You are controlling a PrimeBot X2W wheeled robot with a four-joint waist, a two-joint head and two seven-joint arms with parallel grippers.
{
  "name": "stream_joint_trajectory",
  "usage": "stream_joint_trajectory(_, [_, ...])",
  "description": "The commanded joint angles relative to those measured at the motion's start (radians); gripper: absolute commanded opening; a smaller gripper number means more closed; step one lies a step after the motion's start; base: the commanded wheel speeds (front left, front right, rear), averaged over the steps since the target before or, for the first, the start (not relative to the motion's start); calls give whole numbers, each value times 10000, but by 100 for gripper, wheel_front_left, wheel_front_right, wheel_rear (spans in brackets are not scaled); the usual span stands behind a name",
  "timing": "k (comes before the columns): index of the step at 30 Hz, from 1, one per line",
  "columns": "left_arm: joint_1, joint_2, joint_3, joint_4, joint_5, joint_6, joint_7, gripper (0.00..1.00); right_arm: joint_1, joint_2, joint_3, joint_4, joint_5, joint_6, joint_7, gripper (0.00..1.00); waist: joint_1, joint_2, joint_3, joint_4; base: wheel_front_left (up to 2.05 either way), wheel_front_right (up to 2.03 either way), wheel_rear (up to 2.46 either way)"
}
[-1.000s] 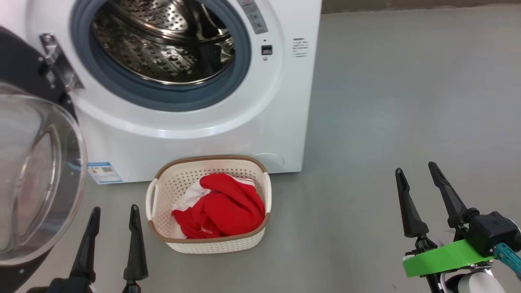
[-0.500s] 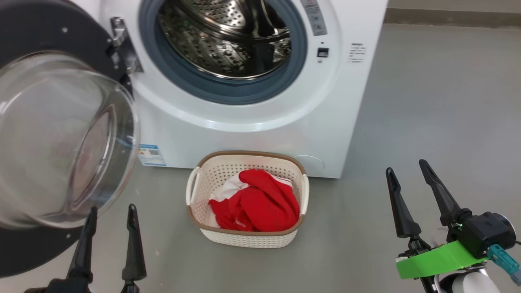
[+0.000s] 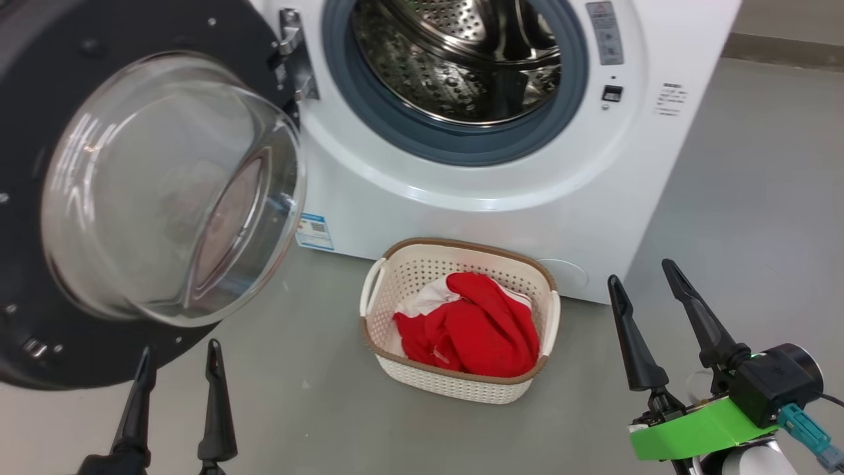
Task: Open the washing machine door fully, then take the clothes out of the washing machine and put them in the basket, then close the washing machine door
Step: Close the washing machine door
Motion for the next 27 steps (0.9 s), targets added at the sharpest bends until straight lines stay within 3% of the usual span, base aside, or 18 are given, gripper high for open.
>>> stream_joint_trajectory(1, [-76,126,319,-304,36,96,27,100,-165,-43,304,-287,-55,62,-65,100,0,-1,55,383,0,0,0])
stream_joint_trajectory(12, [-75,161,391,-339,19,282,-38,100,-178,-43,409,-225,-13,62,-65,100,0,-1,139,1165,0,0,0])
stream_joint_trajectory(27, [-92,98,619,-412,-221,497,-271,100,-197,-43,485,-79,79,62,-65,100,0,-1,137,1230,0,0,0])
